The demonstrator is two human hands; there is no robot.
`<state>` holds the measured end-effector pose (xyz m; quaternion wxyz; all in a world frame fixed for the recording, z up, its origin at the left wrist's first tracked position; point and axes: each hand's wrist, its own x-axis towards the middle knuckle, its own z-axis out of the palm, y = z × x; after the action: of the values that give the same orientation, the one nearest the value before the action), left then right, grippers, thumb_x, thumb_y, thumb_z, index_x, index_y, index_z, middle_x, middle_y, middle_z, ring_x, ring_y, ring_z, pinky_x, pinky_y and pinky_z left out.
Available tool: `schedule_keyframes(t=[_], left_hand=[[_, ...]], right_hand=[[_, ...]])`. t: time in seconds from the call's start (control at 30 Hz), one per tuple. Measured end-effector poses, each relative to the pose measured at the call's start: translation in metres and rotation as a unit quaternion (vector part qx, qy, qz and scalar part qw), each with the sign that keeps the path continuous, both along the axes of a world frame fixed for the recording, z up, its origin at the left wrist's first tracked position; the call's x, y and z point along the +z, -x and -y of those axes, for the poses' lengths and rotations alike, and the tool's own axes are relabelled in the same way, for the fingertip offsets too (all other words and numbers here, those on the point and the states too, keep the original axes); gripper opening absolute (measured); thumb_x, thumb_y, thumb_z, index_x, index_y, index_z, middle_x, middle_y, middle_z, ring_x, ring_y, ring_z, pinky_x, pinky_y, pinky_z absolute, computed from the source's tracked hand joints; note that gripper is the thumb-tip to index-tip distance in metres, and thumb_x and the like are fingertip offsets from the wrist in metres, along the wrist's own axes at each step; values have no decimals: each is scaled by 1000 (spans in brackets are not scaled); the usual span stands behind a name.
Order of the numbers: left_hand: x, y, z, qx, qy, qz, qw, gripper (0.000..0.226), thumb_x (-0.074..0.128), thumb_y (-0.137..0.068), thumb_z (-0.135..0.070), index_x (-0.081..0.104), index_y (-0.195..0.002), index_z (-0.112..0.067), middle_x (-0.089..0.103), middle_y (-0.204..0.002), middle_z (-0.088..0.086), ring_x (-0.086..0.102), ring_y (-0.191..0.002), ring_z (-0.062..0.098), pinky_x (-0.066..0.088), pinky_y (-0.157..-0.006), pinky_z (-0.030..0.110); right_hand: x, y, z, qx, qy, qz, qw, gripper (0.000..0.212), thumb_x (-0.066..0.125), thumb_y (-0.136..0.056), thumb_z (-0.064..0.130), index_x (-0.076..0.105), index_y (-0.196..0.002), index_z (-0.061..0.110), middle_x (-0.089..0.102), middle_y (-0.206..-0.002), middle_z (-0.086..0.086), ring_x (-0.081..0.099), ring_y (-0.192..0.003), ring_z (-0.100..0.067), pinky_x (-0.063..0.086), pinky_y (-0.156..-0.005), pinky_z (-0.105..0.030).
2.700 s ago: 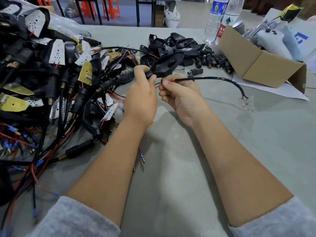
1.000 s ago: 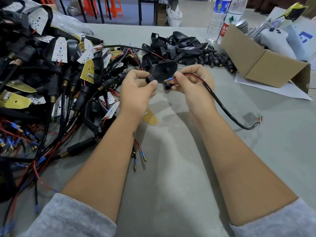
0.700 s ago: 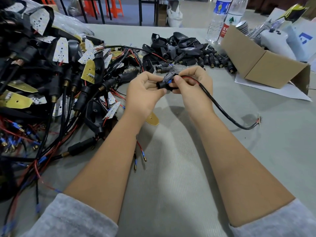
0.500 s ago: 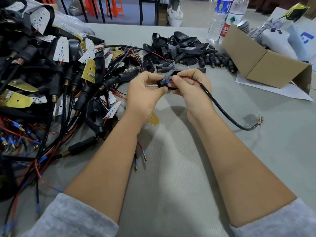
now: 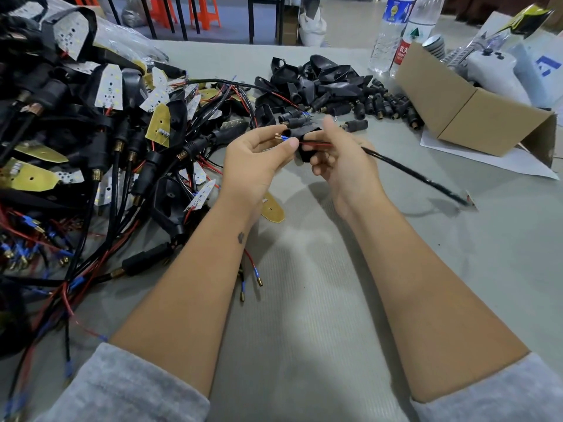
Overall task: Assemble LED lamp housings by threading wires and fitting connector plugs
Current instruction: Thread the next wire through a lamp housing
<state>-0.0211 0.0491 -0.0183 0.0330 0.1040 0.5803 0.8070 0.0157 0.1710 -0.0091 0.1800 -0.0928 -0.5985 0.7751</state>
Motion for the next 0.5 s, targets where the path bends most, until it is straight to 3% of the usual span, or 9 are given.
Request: schedule_keyframes(t=[0.13,0.33,0.5], left_hand=[[1,-1,-3,-60,-11,3,998,15,60,-94,-5,66,-108,-7,70,-93,2,67,-84,6,54,-85,22],[0,-6,-7,-87,65,-23,994,25,42,-105,-21,63,-118,-19,67,-104,-2,64,-97,7,54,-95,30],[3,-4,-2,-19,3,11,1000,30,34,-107,-32,62,-111,-26,69,-106,1,71,-93,16,58,-78,29]], right_hand=[[0,1,0,4,38,-2,999,39,40,-105,26,62,-79,6,64,-65,-7,51,-52,-13,41,-48,-22],[0,-2,0,-3,-15,7,1000,19,50,-102,24,52,-86,13,62,-67,-4,49,-53,-13,40,-50,-24],[3,-4,2,29,6,-2,1000,13,60,-95,17,55,-84,13,64,-71,-7,51,-54,-15,42,-52,-23]])
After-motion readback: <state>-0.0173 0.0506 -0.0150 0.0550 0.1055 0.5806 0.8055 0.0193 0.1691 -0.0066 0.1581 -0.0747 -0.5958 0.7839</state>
